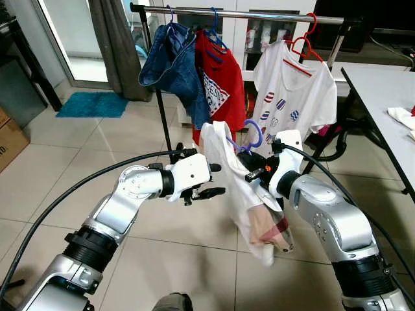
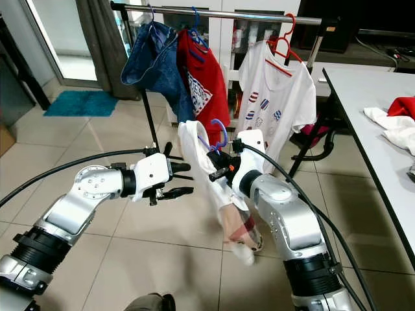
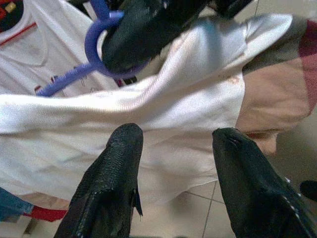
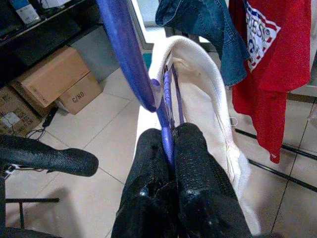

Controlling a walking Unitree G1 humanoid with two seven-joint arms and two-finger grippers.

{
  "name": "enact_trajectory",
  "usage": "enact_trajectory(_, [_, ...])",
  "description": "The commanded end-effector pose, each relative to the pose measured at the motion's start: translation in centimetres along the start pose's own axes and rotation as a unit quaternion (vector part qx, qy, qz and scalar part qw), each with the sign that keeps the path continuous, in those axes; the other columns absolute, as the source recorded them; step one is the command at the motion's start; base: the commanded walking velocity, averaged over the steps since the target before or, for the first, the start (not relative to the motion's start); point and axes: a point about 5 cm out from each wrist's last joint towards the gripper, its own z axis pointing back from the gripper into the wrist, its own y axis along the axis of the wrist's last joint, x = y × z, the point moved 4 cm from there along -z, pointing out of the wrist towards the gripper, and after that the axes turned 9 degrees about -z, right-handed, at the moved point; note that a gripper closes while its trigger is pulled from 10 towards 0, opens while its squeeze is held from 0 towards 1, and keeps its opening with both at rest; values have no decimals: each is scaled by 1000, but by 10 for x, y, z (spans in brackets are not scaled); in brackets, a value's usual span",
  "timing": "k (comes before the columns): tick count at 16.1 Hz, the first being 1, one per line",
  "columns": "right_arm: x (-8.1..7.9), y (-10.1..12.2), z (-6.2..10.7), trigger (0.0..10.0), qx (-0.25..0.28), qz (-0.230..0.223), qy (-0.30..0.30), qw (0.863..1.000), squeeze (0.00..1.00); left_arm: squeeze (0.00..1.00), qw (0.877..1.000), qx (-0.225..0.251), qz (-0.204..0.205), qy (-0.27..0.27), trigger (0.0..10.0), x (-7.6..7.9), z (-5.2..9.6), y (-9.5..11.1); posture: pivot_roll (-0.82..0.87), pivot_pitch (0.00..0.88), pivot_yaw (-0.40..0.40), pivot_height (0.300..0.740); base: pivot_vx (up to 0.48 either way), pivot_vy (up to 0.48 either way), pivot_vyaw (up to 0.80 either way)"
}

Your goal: Hang hanger

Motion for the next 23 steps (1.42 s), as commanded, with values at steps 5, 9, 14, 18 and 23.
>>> enact_trajectory(5, [-3, 13, -2, 10000, 26, -12, 4, 1000, 0, 0, 998, 41, 23, 34, 10000, -9, -33, 15, 15, 0, 64, 740, 0, 0, 0])
enact_trajectory(9, [-2, 12, -1, 10000, 29, -22, 0, 999, 0, 0, 994, 100, 43, 30, 10000, -9, -51, 39, 7, 0, 73, 740, 0, 0, 0])
enact_trajectory(14, [17, 5, 2, 10000, 25, -34, -54, 998, 0, 0, 972, 206, 103, -55, 10000, 18, -47, 78, -8, 0, 90, 740, 0, 0, 0])
enact_trajectory(18, [36, 4, 5, 10000, 40, -80, -105, 990, 0, 0, 993, 64, 99, -9, 10000, 20, -26, 19, 2, 0, 71, 740, 0, 0, 0])
enact_trajectory(23, [49, 29, -6, 10000, 95, -163, -141, 972, 0, 0, 991, 37, 125, 12, 10000, 32, -8, 5, 4, 0, 42, 740, 0, 0, 0])
